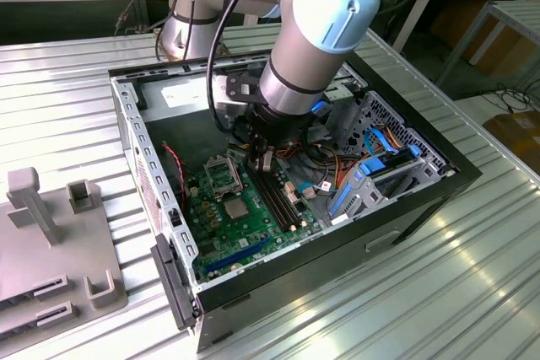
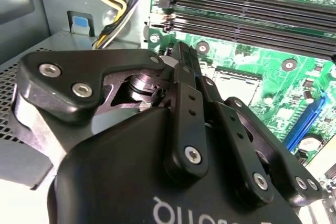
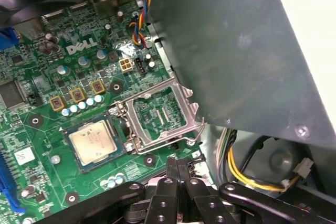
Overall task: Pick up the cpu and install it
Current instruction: 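Close the cpu cover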
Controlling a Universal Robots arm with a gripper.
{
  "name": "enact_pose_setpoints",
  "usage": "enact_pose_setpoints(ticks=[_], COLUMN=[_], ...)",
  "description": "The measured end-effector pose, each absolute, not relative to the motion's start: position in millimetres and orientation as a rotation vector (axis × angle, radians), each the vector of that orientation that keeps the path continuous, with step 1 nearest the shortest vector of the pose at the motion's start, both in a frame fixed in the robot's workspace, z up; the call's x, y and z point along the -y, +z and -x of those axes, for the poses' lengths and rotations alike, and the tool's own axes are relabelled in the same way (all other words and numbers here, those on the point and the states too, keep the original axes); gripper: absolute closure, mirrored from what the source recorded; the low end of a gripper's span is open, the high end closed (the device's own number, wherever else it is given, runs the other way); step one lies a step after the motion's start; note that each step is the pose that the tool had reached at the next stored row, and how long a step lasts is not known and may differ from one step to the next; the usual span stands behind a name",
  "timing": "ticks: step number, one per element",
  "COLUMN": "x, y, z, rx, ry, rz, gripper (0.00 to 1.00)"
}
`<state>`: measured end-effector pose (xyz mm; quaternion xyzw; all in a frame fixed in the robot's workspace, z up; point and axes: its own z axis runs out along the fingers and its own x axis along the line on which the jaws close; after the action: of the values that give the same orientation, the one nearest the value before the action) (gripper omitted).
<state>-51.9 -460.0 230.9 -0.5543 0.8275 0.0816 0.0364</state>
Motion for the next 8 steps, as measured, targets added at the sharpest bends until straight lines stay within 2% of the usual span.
enact_pose_setpoints(ticks=[8], x=[458.2], y=[229.9], z=[51.9], rx=[-2.474], ry=[0.292], rz=[1.763], gripper=[0.89])
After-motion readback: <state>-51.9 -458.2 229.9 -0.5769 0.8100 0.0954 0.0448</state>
